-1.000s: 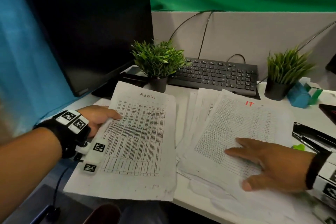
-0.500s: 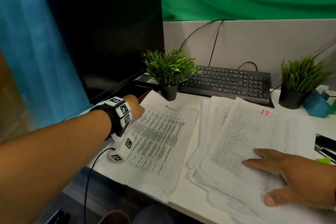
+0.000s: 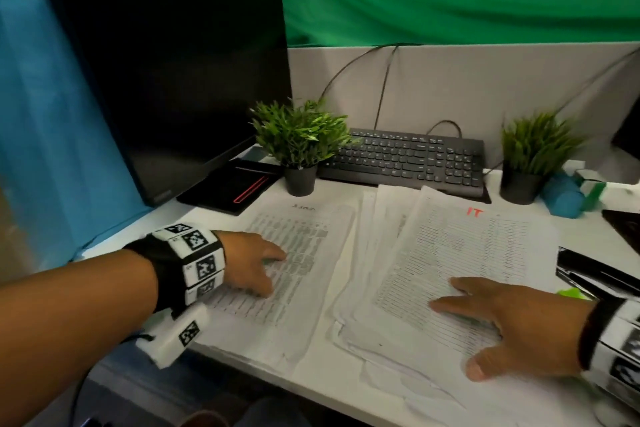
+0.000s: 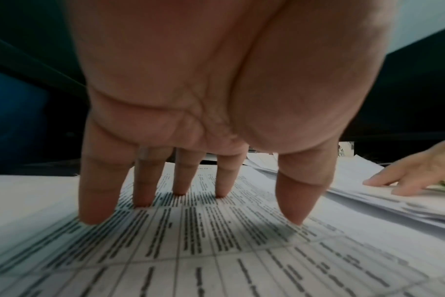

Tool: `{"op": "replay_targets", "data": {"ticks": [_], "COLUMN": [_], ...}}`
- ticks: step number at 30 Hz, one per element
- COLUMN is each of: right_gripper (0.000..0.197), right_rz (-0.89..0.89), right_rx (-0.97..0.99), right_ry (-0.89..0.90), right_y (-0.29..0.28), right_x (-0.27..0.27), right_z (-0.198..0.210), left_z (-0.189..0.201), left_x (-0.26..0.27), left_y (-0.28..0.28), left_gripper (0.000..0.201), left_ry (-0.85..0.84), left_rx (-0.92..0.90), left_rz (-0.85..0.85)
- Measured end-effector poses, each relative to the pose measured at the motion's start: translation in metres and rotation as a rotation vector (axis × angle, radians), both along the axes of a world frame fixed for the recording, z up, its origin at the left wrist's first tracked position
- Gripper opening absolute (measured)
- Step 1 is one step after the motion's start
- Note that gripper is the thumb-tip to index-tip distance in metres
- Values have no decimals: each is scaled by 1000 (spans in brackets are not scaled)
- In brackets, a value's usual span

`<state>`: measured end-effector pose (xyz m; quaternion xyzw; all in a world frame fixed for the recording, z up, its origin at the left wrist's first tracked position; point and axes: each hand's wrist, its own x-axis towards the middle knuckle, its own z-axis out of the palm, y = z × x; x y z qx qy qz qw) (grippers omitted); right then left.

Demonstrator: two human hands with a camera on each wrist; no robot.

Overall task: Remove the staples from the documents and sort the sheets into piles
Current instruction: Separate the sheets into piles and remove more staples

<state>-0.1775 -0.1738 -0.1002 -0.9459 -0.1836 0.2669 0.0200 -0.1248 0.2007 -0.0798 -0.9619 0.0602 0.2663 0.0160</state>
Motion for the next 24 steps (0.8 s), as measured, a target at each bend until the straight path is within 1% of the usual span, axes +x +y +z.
{"op": "replay_targets", "data": {"ticks": [1,2,4,5,7,8,9,10,12,13,15,17,18,19,20,21,22,24], "right_gripper": [103,101,93,90,78,68,58,51,49,52,56,53,49,45,40,36,33,25], "right_rz": [-9,-19,-35,-44,-105,-168,-234,-287,-345,-355,-371,-379,-379,-391,-428,-506,-628,-928], "right_rx": [-2,6,53,85,137,125,63,-47,-273,-324,-284,-224,-219,-205,-158,-53,137,712], "right_ry": [-11,-15,-48,-96,-270,-347,-402,-424,-347,-279,-191,-216,-247,-270,-270,-248,-201,-20], "right_y": [1,1,-4,-9,-28,-39,-50,-61,-76,-80,-85,-87,-88,-91,-94,-98,-103,-112], "right_x": [-2,-4,-7,-7,-2,1,2,4,4,3,0,0,2,4,5,6,7,5], "right_z": [2,3,9,17,37,47,56,60,58,51,32,14,8,5,4,7,11,21], "left_z": [2,6,17,26,43,48,50,49,40,34,20,7,0,-4,-8,-9,-9,-10], "left_x": [1,2,4,5,7,8,9,12,18,21,24,23,23,22,23,24,27,33], "left_y": [0,-3,-18,-29,-58,-75,-93,-111,-146,-161,-186,-203,-209,-213,-215,-218,-218,-215], "left_gripper": [80,78,70,64,49,42,37,33,33,34,36,35,37,43,47,47,46,46], "left_ry": [11,13,-47,-111,-236,-277,-303,-313,-273,-232,-182,-187,-189,-192,-197,-199,-200,-202], "left_rx": [2,26,97,117,78,34,-13,-41,-82,-102,-133,-118,-89,-56,-32,-22,-21,-27], "left_rz": [-1,-6,-22,-38,-88,-114,-143,-170,-201,-198,-159,-110,-110,-119,-125,-124,-116,-98]}}
